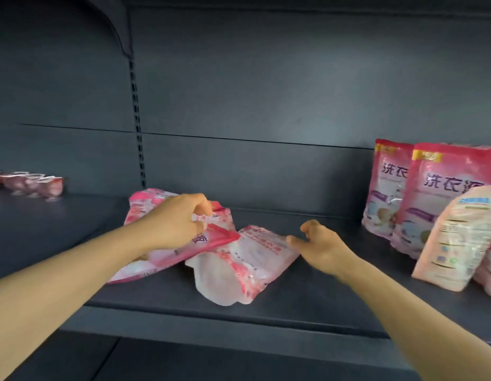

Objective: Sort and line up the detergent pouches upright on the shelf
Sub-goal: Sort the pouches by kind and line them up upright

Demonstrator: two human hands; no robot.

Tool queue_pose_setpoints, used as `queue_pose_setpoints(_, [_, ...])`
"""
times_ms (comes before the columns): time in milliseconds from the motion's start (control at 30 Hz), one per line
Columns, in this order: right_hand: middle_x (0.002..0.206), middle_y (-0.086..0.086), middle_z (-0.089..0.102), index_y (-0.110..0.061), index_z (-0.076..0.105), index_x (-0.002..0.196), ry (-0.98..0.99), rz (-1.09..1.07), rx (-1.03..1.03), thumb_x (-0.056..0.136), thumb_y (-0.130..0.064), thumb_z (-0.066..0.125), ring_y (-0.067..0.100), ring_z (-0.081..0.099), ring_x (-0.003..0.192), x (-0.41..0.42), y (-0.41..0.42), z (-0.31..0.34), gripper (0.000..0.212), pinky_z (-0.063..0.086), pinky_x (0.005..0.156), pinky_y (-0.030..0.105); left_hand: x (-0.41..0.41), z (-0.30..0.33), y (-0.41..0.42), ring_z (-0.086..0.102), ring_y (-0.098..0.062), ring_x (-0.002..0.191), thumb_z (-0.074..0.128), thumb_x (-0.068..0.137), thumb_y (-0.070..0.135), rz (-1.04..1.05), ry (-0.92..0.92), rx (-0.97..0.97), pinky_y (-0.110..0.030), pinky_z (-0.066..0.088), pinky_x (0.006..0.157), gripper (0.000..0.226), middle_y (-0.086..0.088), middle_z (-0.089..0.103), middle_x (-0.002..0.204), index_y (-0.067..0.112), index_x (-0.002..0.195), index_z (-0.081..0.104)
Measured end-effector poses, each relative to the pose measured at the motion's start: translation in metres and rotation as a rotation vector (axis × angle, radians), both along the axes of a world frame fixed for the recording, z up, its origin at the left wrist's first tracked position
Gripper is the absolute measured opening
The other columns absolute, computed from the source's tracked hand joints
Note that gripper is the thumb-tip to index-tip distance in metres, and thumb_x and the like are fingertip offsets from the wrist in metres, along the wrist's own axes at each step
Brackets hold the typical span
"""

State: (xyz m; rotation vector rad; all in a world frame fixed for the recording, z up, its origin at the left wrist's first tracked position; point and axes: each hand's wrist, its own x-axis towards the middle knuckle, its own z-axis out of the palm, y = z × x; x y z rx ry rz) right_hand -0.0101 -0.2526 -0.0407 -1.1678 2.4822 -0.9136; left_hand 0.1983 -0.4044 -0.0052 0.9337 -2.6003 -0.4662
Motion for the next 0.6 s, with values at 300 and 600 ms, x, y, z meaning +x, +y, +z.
queue_pose_setpoints(300, [0.060, 0.005, 0.044, -0.007, 0.044, 0.054, 0.021, -0.184, 0.149, 0.081, -0.013, 0.059, 0.018, 0.038, 0.055, -0.024, -0.045, -0.005, 0.032, 0.032, 0.051, 0.026, 0.031, -0.017, -0.058, 0.055, -0.018, 0.109, 0.053, 0.091, 0.025, 0.050, -0.263, 0.035, -0.032, 0.046, 0.094, 0.033, 0.002, 0.055, 0.122, 0.023, 0.124, 0.052])
queue_pose_setpoints(600, [0.089, 0.013, 0.066, -0.001, 0.063, 0.101, -0.677, -0.238, -0.651, 0.091, 0.000, 0.047, 0.027, 0.064, 0.075, -0.005, -0.037, 0.002, 0.019, 0.055, 0.059, 0.031, -0.001, -0.018, -0.080, 0.046, -0.016, 0.066, 0.042, 0.099, 0.029, 0.040, -0.306, 0.077, -0.026, 0.035, 0.058, 0.030, -0.002, 0.049, 0.072, 0.008, 0.082, 0.056])
